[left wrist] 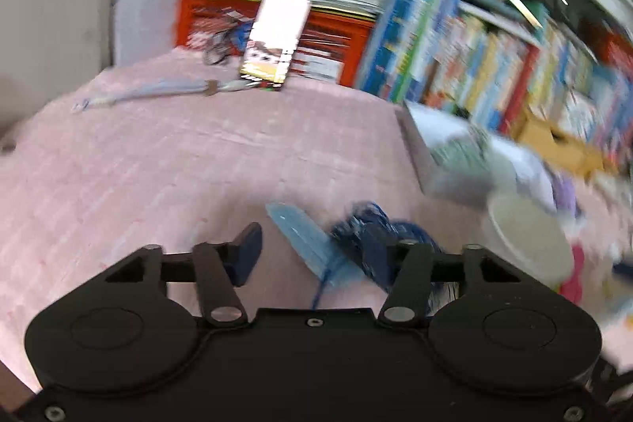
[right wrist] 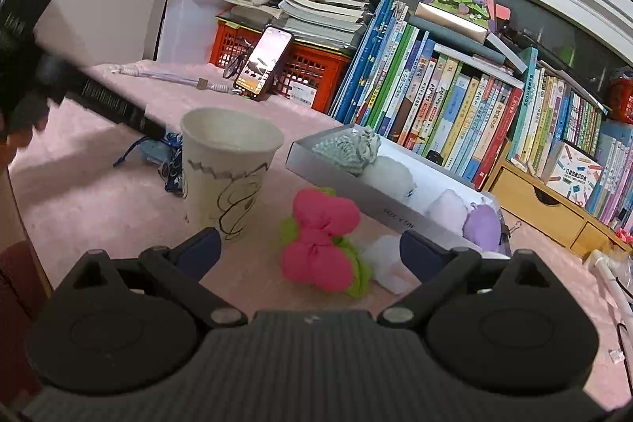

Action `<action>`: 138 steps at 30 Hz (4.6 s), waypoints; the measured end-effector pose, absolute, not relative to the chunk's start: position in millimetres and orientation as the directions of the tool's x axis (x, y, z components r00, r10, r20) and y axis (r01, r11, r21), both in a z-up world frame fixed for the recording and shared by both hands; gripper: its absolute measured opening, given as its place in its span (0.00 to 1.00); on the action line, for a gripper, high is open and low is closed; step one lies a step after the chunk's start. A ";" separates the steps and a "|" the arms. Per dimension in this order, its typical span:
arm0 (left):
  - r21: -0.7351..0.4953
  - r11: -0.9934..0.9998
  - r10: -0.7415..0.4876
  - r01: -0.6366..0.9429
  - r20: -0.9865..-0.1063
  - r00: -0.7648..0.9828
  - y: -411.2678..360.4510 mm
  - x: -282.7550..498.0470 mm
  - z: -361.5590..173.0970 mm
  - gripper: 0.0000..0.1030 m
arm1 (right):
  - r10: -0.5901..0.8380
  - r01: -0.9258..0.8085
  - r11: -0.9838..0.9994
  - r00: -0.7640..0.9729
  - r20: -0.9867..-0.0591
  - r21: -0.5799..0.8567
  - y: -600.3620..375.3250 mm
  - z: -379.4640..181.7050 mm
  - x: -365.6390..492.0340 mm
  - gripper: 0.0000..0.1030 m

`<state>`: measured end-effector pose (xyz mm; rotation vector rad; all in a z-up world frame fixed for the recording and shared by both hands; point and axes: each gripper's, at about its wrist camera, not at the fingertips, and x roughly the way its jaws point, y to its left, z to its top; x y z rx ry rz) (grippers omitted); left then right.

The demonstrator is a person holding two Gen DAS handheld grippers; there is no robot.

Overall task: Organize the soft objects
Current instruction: 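Grasp the light blue packet with the left tool while the right tool grasps the green scrunchie, then carry the light blue packet with the left tool while the right tool carries the scrunchie into the box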

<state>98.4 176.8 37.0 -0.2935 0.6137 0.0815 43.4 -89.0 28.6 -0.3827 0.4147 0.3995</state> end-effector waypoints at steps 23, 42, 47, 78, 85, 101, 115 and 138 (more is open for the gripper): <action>-0.495 0.822 -0.103 -0.282 -0.617 0.780 208.1 135.5 5.0 0.22 | 0.239 -0.398 0.875 0.851 -0.467 -0.277 -75.1 11.0 61.2 0.71; -0.483 0.843 -0.074 -0.237 -0.541 0.838 204.0 125.0 36.1 0.08 | 0.246 -0.362 0.900 0.881 -0.405 -0.242 -84.8 26.5 54.1 0.44; -0.466 0.859 -0.073 -0.212 -0.522 0.850 199.4 123.5 47.7 0.08 | 0.255 -0.357 0.904 0.891 -0.376 -0.233 -87.2 35.8 50.9 0.43; -0.380 0.921 -0.122 -0.085 -0.488 0.864 167.9 115.4 81.1 0.08 | 0.147 -0.299 0.898 0.895 -0.420 -0.323 -88.4 19.1 54.6 0.73; -0.371 0.927 -0.135 -0.062 -0.483 0.865 161.6 120.1 83.4 0.08 | 0.077 -0.265 0.863 0.911 -0.406 -0.431 -72.6 9.1 65.1 0.76; -0.360 0.932 -0.208 0.026 -0.475 0.855 140.7 142.9 101.4 0.08 | 0.105 -0.310 0.854 0.890 -0.444 -0.419 -70.7 11.8 79.7 0.30; -0.253 0.963 -0.202 0.088 -0.469 0.860 100.3 197.1 149.1 0.08 | 0.224 -0.297 0.947 0.886 -0.406 -0.124 -115.8 89.7 116.7 0.30; -0.191 0.978 -0.195 0.088 -0.672 0.714 37.7 369.8 112.0 0.08 | 0.261 -0.048 0.930 0.783 -0.565 0.363 -186.5 79.9 310.8 0.30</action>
